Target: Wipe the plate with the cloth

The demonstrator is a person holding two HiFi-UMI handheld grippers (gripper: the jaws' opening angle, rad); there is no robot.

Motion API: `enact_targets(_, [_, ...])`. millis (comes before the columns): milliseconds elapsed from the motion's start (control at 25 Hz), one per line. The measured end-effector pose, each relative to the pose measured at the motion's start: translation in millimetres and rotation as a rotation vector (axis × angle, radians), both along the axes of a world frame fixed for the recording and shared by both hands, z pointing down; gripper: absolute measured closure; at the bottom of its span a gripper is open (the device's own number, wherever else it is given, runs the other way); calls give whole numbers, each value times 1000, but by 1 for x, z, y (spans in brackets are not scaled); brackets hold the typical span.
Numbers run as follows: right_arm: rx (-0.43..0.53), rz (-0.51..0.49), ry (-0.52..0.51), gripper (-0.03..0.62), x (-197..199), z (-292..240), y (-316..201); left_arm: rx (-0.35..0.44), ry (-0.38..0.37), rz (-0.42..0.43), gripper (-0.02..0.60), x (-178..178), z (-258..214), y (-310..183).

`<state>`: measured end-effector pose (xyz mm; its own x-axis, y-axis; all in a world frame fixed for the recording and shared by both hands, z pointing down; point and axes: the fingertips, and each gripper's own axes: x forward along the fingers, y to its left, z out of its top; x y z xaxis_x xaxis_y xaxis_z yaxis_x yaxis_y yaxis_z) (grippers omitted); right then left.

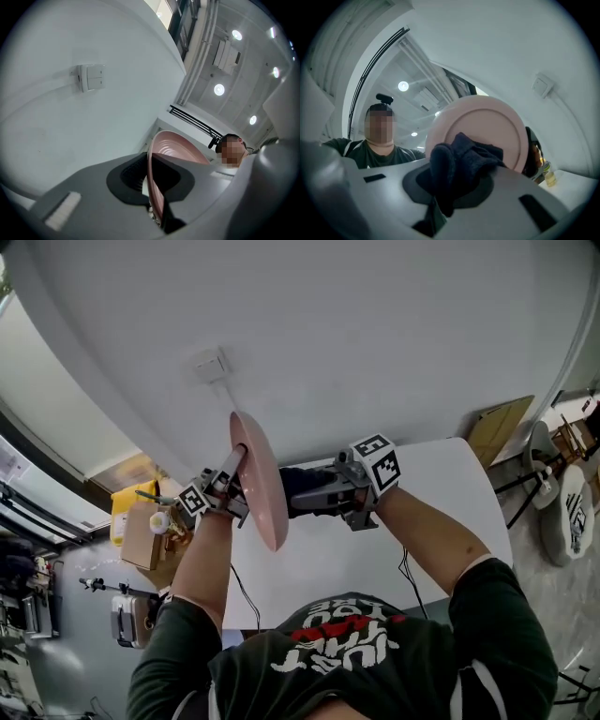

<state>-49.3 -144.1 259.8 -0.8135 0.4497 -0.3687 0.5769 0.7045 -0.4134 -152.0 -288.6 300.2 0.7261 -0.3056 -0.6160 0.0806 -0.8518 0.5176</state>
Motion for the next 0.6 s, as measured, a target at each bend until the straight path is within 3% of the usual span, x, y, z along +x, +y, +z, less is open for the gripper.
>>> enact_targets(280, [43,27,95,563,-18,27,2,40,68,36,560,14,-20,11])
enact_targets(600, [95,200,183,563,-31,42,-31,49,60,120,565,35,-25,33])
